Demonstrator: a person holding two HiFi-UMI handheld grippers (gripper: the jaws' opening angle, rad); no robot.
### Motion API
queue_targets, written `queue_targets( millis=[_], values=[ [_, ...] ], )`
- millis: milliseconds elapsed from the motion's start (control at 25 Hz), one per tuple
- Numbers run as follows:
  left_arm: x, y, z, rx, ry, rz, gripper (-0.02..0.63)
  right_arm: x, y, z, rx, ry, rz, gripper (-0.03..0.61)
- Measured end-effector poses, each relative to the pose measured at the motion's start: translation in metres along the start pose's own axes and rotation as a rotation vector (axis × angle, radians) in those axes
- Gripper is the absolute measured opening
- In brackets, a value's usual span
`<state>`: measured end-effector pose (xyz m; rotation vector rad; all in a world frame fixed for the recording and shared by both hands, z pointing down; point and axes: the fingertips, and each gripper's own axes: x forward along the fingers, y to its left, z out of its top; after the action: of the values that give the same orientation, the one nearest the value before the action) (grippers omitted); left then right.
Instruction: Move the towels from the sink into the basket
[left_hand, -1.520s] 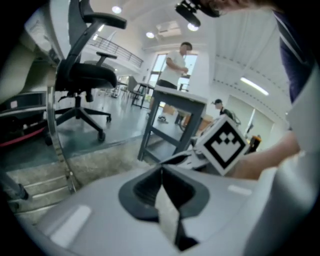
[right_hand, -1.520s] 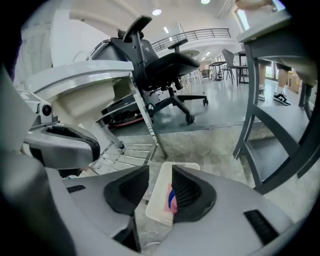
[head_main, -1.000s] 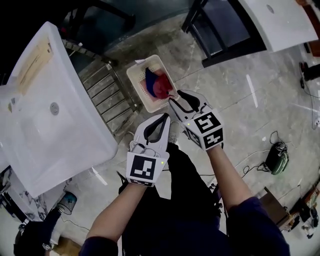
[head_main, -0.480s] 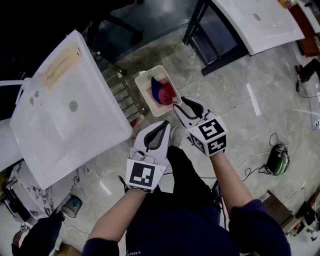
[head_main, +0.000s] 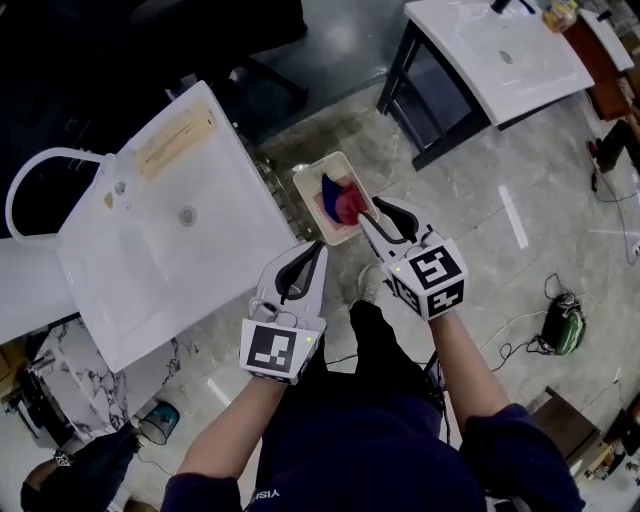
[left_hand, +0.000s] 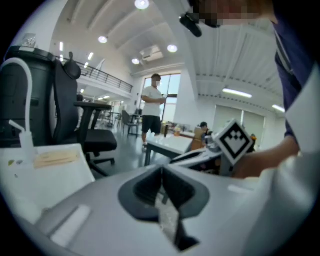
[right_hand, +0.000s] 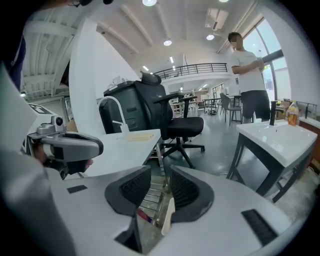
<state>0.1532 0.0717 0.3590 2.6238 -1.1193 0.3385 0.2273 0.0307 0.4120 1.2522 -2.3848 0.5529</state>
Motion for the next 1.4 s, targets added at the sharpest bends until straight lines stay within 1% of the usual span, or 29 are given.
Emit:
queue_targets(
  millis=[120, 320, 480, 680, 880, 1080, 1400],
  values=[
    [-0.018, 0.015, 0.014, 0.009, -0.016, 0.008, 0.008, -0.007, 0.017, 0.019, 0.013, -0.026, -0.006, 0.109],
    [-0.05, 0.038, 0.037, 0.028, -0.054, -0.001, 0.008, -0.015, 0.054, 0.053, -0.035, -0.057, -0.026, 0.094],
    [-0.08, 0.067, 0.044, 0.045, -0.046, 0.008, 0.008, -0.013, 0.083, 0.076, -0.048, -0.086, -0.047, 0.081],
    [-0.115, 0.098, 0.055, 0.052, -0.081, 0.023, 0.008, -0.004, 0.125, 0.102, -0.064, -0.124, -0.044, 0.055],
    [-0.152, 0.125, 0.069, 0.059, -0.111, 0.049, 0.008, 0.001, 0.169, 0.135, -0.12, -0.166, -0.024, 0.04],
    [-0.182, 0.147, 0.073, 0.055, -0.117, 0.093, 0.008, 0.003, 0.204, 0.159, -0.147, -0.205, 0.013, 0.033],
    [-0.209, 0.153, 0.086, 0.055, -0.138, 0.185, 0.008, 0.002, 0.236, 0.18, -0.185, -0.238, 0.122, 0.025]
  ],
)
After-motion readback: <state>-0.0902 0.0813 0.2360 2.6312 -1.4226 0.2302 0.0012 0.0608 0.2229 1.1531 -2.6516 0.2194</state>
